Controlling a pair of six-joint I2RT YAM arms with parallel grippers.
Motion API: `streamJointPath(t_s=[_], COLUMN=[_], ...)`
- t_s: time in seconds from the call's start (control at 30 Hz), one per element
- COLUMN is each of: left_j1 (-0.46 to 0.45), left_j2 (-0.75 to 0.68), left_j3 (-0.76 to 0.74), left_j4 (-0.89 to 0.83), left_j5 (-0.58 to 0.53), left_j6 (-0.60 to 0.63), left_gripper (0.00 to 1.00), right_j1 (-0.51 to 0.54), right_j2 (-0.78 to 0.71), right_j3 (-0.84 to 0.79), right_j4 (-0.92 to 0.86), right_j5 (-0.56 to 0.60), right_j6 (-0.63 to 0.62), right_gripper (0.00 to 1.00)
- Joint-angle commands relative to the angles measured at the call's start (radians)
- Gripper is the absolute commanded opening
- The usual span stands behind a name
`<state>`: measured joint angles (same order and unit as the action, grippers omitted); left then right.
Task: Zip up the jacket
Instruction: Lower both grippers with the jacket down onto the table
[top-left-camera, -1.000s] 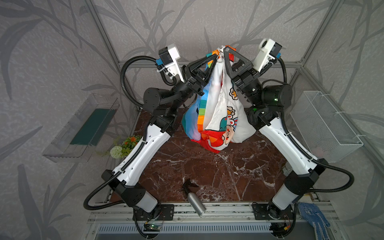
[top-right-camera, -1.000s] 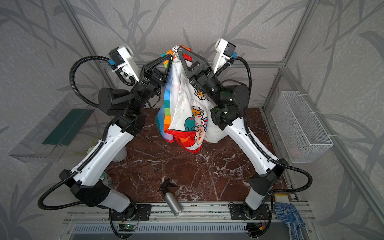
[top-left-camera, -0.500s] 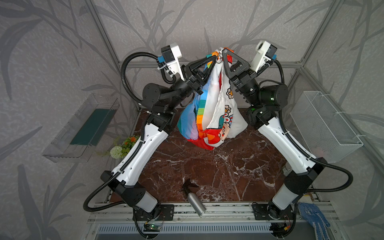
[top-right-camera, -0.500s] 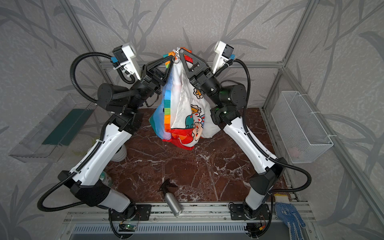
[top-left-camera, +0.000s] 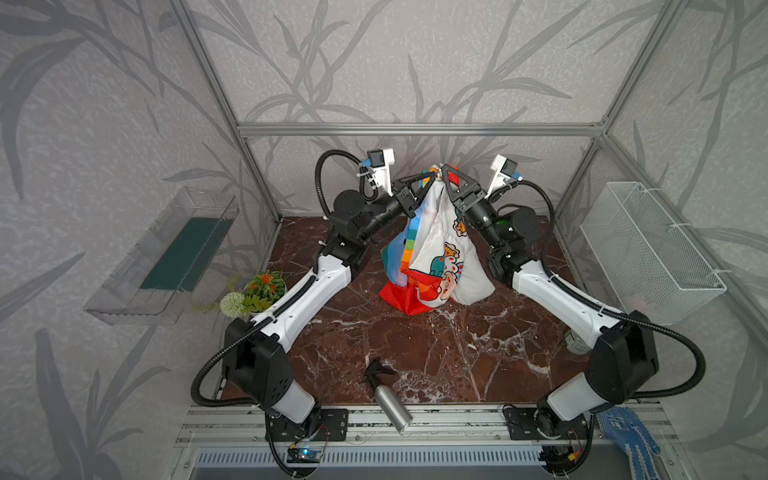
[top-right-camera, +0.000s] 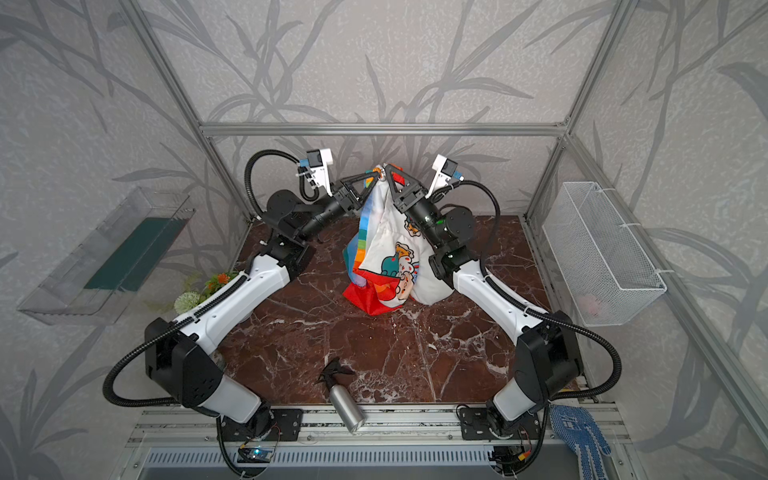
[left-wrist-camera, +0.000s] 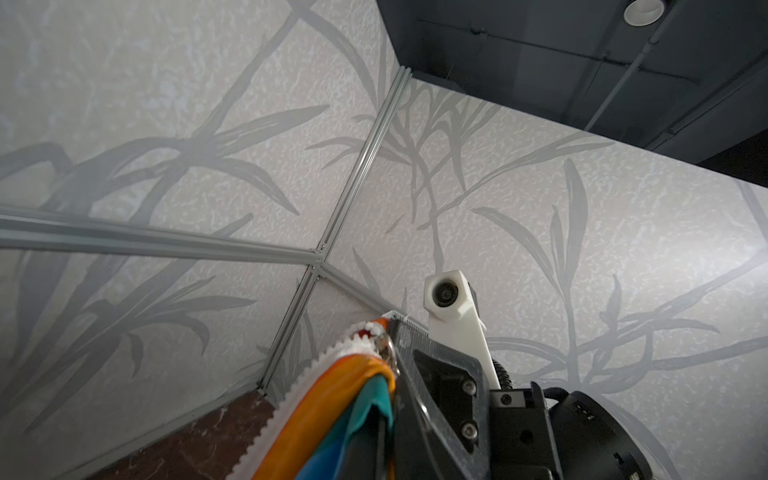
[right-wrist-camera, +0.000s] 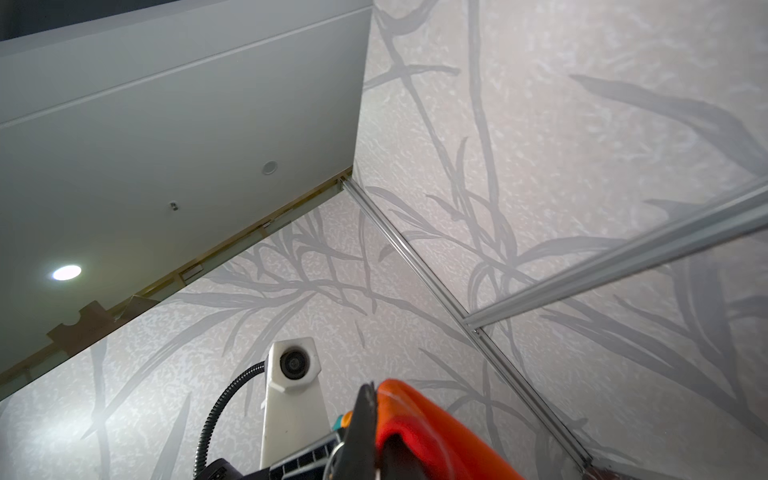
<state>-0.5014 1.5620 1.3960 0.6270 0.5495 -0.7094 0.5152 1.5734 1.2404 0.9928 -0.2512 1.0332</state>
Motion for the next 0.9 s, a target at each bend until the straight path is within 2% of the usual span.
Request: streamJointPath(t_s=[0.0,0.17,0.23,0.37,0.57,0.63,0.7,0.87], left_j1=[-0.014,-0.02,-0.022,-0.023,-0.022,-0.022,-0.023,-0.022], left_j2=[-0.026,-0.047,-0.044,-0.04,-0.027,-0.021,-0.017,-0.018], left_j3=[-0.071,-0.172,-0.199,-0.237,-0.246,-0.244,-0.242,-0.248], left_j4=[0.06,0.055,0.061,0.08,0.095,0.096,0.098,0.092], left_j5=[0.042,0.043,0.047,0.047,0.046,0.047,0.05,0.053], left_j6=[-0.019,-0.027,-0.033,-0.045,-0.054,-0.057,-0.059,-0.059], left_gripper=[0.0,0.0,0.0,0.0,0.0,0.0,0.0,0.0], right_j1=[0.004,0.005,0.006,0.01,0.024,0.026,0.028,0.033], right_j2=[-0.05,-0.026,-0.01,0.002,-0.028,-0.036,-0.042,-0.066], right_j3=[-0.107,-0.236,-0.261,-0.303,-0.346,-0.362,-0.378,-0.407], right_j4=[0.164,0.275,0.322,0.36,0.331,0.327,0.327,0.3], right_j5=[0.041,0.044,0.045,0.066,0.074,0.077,0.083,0.089], right_j6=[0.056,0.121,0.151,0.19,0.195,0.204,0.214,0.222], right_gripper=[0.0,0.0,0.07,0.1,0.29,0.31,0.38,0.43])
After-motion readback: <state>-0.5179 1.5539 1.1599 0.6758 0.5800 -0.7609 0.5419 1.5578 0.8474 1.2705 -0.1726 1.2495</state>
